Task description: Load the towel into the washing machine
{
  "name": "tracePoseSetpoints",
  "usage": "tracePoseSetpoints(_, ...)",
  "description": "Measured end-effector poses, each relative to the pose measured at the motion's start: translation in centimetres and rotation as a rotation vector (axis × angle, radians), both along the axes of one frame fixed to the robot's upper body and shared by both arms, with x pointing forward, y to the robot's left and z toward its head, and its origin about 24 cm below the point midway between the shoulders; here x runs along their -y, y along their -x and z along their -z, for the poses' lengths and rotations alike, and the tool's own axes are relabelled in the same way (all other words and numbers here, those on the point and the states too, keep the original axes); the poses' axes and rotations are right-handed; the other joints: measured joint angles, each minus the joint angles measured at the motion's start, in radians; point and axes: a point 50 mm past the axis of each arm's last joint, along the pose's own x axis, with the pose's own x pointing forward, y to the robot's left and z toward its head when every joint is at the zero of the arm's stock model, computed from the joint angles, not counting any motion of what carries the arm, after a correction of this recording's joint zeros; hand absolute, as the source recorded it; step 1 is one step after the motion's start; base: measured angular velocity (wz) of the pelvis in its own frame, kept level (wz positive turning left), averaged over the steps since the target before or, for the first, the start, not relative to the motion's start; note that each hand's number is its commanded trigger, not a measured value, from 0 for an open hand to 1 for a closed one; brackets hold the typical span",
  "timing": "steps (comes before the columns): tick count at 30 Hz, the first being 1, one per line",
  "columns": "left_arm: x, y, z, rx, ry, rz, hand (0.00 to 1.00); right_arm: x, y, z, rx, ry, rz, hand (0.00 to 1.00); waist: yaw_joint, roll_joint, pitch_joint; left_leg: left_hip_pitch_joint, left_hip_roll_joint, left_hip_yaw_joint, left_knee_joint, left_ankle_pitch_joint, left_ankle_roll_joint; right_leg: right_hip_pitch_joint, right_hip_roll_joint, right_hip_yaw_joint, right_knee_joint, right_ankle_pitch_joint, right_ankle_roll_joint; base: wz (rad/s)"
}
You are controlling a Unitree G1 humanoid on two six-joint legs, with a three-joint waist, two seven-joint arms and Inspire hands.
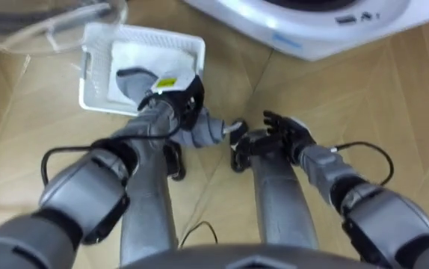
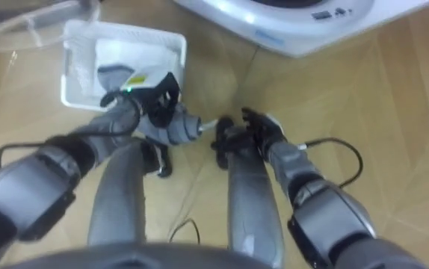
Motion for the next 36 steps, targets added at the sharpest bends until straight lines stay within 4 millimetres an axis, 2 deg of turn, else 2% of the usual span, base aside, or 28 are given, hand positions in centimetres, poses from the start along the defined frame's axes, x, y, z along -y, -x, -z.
tracePoseSetpoints(4, -0.6, -0.7, -1.0, 0.066, 0.083, -0.065, 1.00, -0.2, -0.3, -0.2, 0.020, 0.009, -0.042, 0.00, 0.002, 0.007, -0.0005, 0.043, -0.004, 0.001, -0.038, 0.012, 0.003, 0.048, -0.009, -0.017, -0.032, 0.001, 0.000, 0.11)
tracePoseSetpoints(9, -0.7, -1.6, -3.0, 0.120, 0.384, -0.210, 1.00, -0.4, -0.6, -0.6, 0.049, 0.008, -0.057, 0.00, 0.003, 0.009, -0.0009, 0.088, -0.015, -0.005, -0.089, 0.024, 0.000, 0.096, -0.018, -0.031, -0.074, 0.002, 0.000, 0.09)
tracePoseSetpoints(13, -0.2, -1.6, -3.5, 0.053, 0.614, -0.263, 1.00, -0.7, -1.1, -1.0, 0.079, 0.013, -0.082, 0.00, 0.009, 0.009, -0.0013, 0.094, -0.017, -0.005, -0.104, 0.028, 0.000, 0.104, -0.026, -0.039, -0.081, 0.002, 0.000, 0.06)
tracePoseSetpoints(19, 0.9, -0.8, -3.0, -0.156, 0.945, -0.265, 1.00, -1.6, -2.0, -1.9, 0.131, 0.027, -0.151, 0.00, 0.024, 0.006, -0.0031, 0.095, -0.018, -0.005, -0.103, 0.028, 0.000, 0.105, -0.029, -0.042, -0.081, 0.001, 0.001, 0.01)
tracePoseSetpoints(20, 1.2, -0.5, -2.9, -0.202, 1.016, -0.253, 1.00, -1.7, -2.1, -1.9, 0.135, 0.022, -0.156, 0.00, 0.026, 0.007, -0.0069, 0.095, -0.017, -0.007, -0.103, 0.031, 0.000, 0.110, -0.030, -0.046, -0.085, 0.001, 0.000, 0.04)
tracePoseSetpoints(21, 1.6, -0.2, -2.7, -0.249, 1.085, -0.246, 1.00, -1.8, -1.9, -1.8, 0.128, 0.023, -0.162, 0.00, 0.028, 0.007, -0.0159, 0.095, -0.018, -0.009, -0.105, 0.034, 0.001, 0.112, -0.031, -0.051, -0.096, 0.002, 0.000, 0.08)
tracePoseSetpoints(23, 2.3, 0.0, -2.6, -0.311, 1.157, -0.216, 1.00, -1.9, -1.6, -1.6, 0.117, 0.017, -0.163, 0.00, 0.028, 0.008, -0.0246, 0.094, -0.020, -0.019, -0.107, 0.040, 0.002, 0.118, -0.039, -0.062, -0.096, 0.002, 0.000, 0.18)
tracePoseSetpoints(26, 3.0, 0.3, -2.4, -0.417, 1.264, -0.173, 1.00, -2.1, -1.2, -1.2, 0.085, -0.011, -0.153, 0.00, 0.026, 0.008, -0.0283, 0.109, -0.019, -0.028, -0.108, 0.042, 0.003, 0.146, -0.040, -0.076, -0.103, 0.002, 0.000, 0.13)
tracePoseSetpoints(27, 3.2, 0.6, -2.3, -0.461, 1.311, -0.163, 1.00, -2.1, -1.1, -1.1, 0.073, -0.016, -0.159, 0.00, 0.026, 0.009, -0.0356, 0.110, -0.018, -0.030, -0.110, 0.043, 0.003, 0.152, -0.039, -0.084, -0.109, 0.006, -0.001, 0.06)
tracePoseSetpoints(31, 3.8, 1.3, -1.7, -0.572, 1.387, -0.129, 1.00, -2.2, -1.0, -1.1, 0.068, -0.022, -0.164, 0.00, 0.029, 0.013, -0.0411, 0.132, -0.025, -0.030, -0.139, 0.062, 0.007, 0.173, -0.040, -0.093, -0.132, 0.020, 0.001, 0.08)
tracePoseSetpoints(32, 3.9, 1.6, -1.5, -0.604, 1.408, -0.122, 1.00, -2.2, -0.8, -1.0, 0.065, -0.023, -0.162, 0.00, 0.030, 0.014, -0.0422, 0.140, -0.035, -0.031, -0.153, 0.070, 0.008, 0.179, -0.042, -0.092, -0.139, 0.025, 0.003, 0.00)
tracePoseSetpoints(36, 4.0, 2.1, -1.2, -0.695, 1.481, -0.101, 1.00, -1.9, -0.6, -0.7, 0.030, -0.025, -0.143, 0.00, 0.040, 0.020, -0.0449, 0.146, -0.034, -0.030, -0.178, 0.085, 0.006, 0.184, -0.035, -0.092, -0.167, 0.043, 0.000, -0.02)
